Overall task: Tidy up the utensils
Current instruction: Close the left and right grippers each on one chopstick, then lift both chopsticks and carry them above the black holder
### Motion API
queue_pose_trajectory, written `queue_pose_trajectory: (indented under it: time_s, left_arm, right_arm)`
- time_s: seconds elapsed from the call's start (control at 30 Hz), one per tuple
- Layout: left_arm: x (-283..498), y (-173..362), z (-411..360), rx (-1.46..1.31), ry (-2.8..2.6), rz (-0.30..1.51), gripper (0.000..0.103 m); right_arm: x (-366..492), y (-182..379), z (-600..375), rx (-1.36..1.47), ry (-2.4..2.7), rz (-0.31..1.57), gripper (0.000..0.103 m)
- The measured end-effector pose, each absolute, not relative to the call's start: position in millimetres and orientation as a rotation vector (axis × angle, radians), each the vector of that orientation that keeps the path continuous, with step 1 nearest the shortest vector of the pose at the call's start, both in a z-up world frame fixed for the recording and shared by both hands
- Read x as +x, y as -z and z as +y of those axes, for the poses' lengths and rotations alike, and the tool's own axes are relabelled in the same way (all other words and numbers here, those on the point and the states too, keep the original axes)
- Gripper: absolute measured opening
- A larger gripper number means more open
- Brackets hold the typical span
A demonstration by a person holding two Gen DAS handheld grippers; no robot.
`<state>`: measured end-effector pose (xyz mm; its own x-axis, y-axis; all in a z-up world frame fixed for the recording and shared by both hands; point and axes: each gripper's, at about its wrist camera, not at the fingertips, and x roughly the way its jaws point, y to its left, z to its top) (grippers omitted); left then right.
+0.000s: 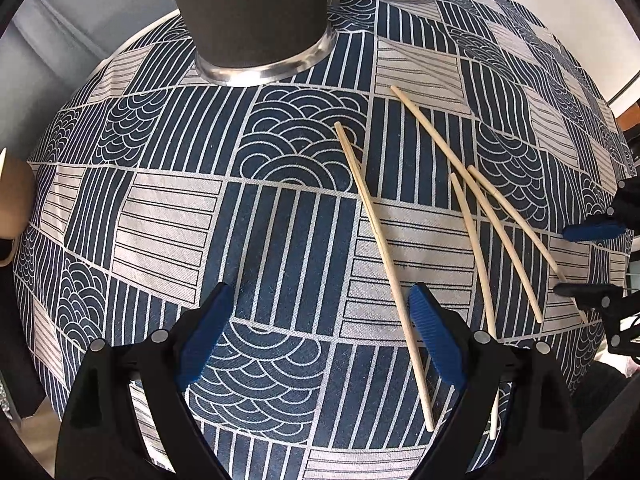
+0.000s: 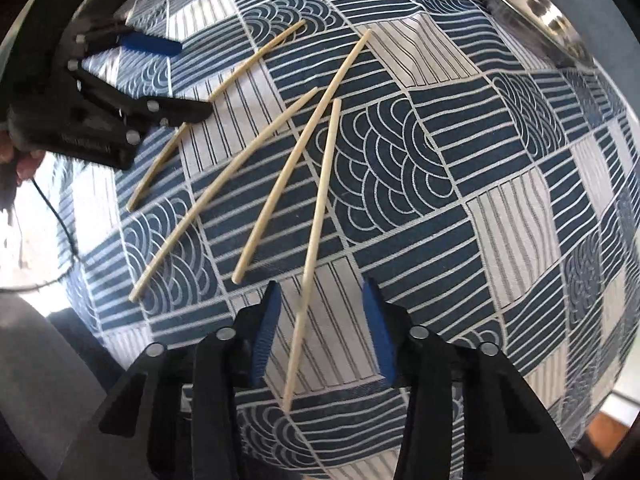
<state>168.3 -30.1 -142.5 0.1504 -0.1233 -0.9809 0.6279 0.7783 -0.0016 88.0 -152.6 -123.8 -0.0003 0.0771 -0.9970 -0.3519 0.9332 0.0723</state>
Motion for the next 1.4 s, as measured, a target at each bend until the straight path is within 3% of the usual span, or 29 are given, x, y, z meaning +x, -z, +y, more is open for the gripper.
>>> queue_pose_trajectory:
  time_s: [0.3,0.43,0.67,0.8,0.87,0.93,1.17,1.4]
  left_arm:
    - [156.0,139.8,-17.5,0.480,0.579,1.350,0.072]
    - [152.5,136.6,-8.2,0.485,0.589,1.367,0.059]
    - [144.2,133.1,7.5,0.513,0.601,1.407,0.053]
    - [131.9,130.4,21.5,0.525,0.602,1.430,0.038]
    - [129.7,129.1,27.3,0.530,0.608,1.444,0.026]
    - [130.5,128.9,35.8,0.499,0.611,1.478,0.005]
    - [129.5,129.1,51.3,0.471,0.630,1.563,0.005]
    - [128.4,118.8,64.9,0.356,0.604,1.594,0.005]
  right_arm:
    - [74.8,119.9,-148.7,-0.259,-0.357,1.534,0.033]
    - [76.6,123.6,-167.1,-0.246,-0.351,1.535,0.020]
    - [74.0,128.3,-187.5,-0.252,-0.341,1.553,0.010]
    - [73.2,131.4,-198.9,-0.232,-0.334,1.604,0.005]
    - [74.4,133.3,-207.9,-0.231,-0.350,1.612,0.005]
    - [79.5,134.5,-215.7,-0.188,-0.356,1.635,0.005]
    - [101.7,144.5,-257.4,0.120,-0.401,1.727,0.004]
    - [102.5,135.7,-289.1,0.298,-0.446,1.695,0.004]
